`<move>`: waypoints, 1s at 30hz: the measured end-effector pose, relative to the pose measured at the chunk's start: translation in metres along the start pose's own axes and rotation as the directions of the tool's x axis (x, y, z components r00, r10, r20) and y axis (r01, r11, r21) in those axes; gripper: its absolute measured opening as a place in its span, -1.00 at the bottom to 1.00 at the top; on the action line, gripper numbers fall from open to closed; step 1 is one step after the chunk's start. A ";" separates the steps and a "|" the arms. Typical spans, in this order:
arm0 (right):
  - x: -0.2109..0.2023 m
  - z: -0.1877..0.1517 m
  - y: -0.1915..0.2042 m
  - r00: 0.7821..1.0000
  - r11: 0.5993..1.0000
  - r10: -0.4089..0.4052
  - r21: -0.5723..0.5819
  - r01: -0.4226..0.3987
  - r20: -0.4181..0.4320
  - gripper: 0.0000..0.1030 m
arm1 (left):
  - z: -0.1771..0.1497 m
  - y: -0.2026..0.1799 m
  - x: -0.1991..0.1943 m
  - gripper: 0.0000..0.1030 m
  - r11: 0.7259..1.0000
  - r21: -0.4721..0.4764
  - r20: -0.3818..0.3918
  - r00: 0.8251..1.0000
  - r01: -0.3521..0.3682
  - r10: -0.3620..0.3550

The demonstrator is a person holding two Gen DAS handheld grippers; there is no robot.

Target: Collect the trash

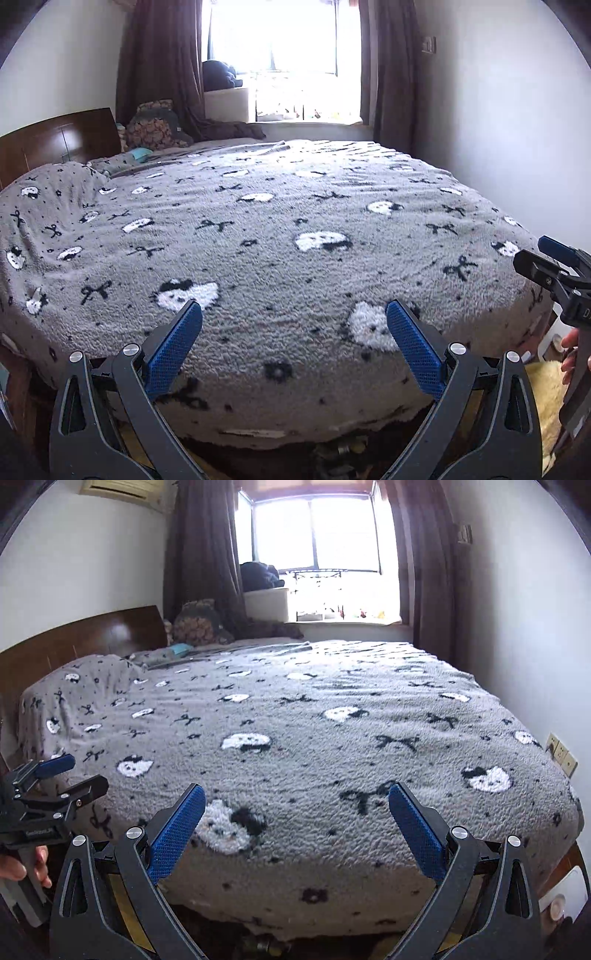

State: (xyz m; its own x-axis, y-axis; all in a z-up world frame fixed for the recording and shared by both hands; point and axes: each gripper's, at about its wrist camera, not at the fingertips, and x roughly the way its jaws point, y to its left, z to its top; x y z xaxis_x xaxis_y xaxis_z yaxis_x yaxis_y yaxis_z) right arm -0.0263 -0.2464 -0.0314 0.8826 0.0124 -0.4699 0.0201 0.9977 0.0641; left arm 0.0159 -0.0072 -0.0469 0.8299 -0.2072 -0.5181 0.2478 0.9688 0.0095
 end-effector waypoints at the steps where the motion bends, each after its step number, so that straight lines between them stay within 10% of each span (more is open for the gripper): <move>1: 0.000 0.005 -0.001 1.000 1.000 -0.005 0.004 0.005 0.011 0.93 | 0.004 0.003 0.000 0.84 1.000 -0.009 0.012 1.000 -0.007 0.007; 30: -0.007 0.041 0.023 0.997 0.999 -0.031 -0.013 0.032 0.072 0.93 | 0.039 0.027 -0.021 0.84 0.994 -0.074 0.120 0.989 -0.079 0.088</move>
State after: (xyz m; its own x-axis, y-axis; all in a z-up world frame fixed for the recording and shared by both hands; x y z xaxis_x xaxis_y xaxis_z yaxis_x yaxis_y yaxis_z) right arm -0.0131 -0.2265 0.0098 0.9132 -0.0236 -0.4069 0.0426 0.9984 0.0378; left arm 0.0241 0.0180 -0.0026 0.9025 -0.1362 -0.4085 0.1437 0.9895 -0.0125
